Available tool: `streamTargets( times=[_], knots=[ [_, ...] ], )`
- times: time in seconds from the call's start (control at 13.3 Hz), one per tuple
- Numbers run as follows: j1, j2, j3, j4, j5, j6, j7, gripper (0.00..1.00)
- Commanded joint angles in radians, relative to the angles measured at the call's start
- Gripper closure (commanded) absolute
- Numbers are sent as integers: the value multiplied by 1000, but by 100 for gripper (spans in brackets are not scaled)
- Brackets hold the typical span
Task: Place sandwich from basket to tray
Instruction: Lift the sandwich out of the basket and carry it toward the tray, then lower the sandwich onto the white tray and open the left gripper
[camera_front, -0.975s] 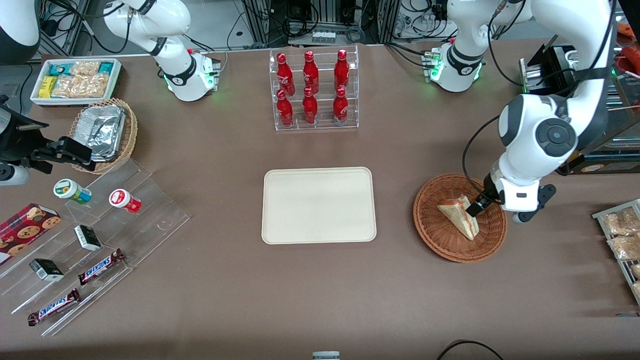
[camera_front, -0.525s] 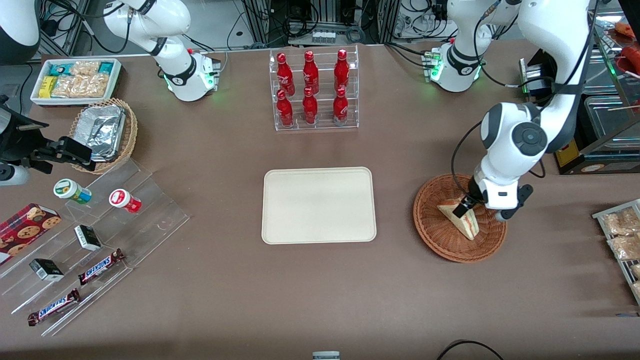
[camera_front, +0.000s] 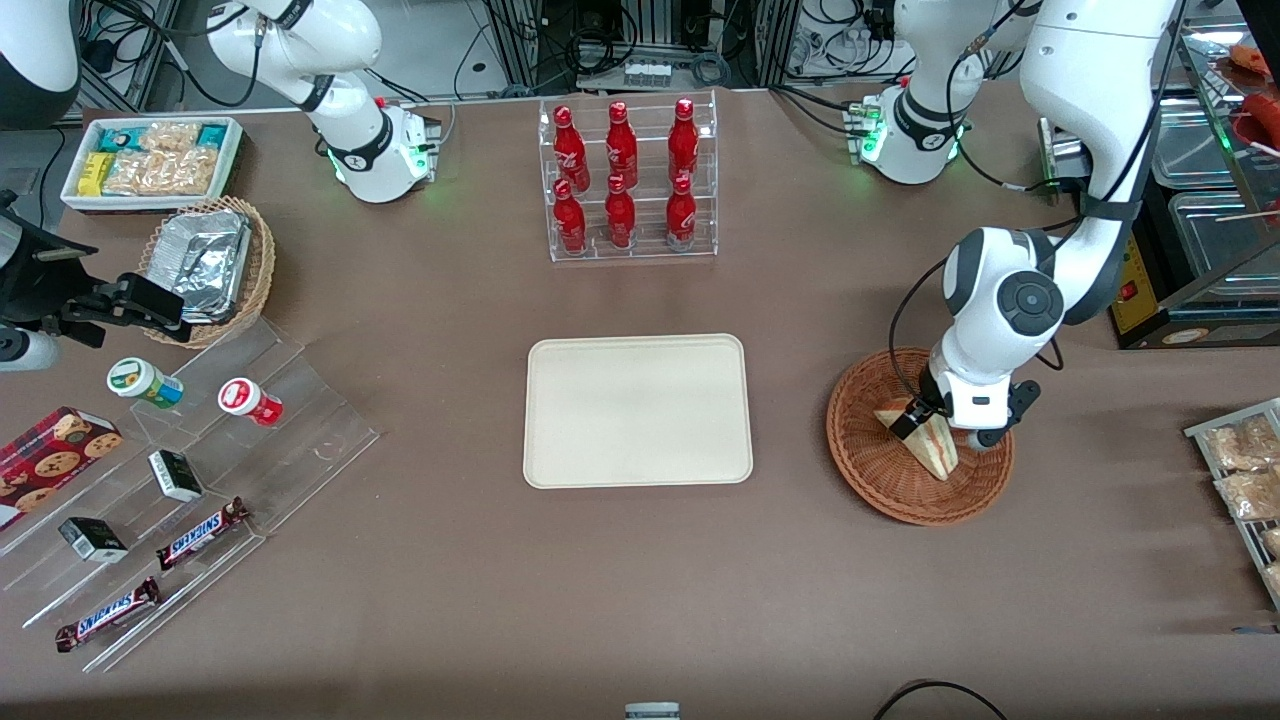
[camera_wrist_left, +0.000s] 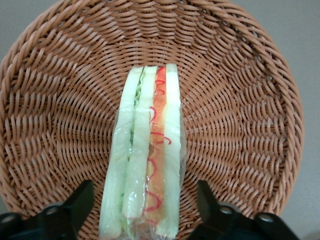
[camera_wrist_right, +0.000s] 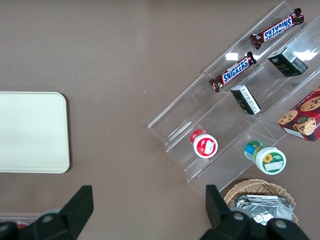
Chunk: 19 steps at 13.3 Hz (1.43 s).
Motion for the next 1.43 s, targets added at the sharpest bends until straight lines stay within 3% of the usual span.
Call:
streamTargets(
  times=[0.0, 0.15, 0.3, 0.45, 0.75, 0.97, 1.05, 1.35],
  knots=[
    [-18, -7, 13, 8, 7, 9, -12, 100],
    [-19, -29, 11, 28, 13, -38, -7, 100],
    [-30, -58, 10, 87, 76, -188, -8, 100],
    [-50, -105, 8, 173, 84, -380, -2, 100],
    [-207, -119, 5, 382, 78, -664, 13, 100],
    [-345, -87, -12, 425, 58, -669, 33, 100],
    [-396, -55, -19, 451, 21, -657, 33, 100],
    [-542, 158, -21, 592, -4, -563, -33, 100]
  ],
)
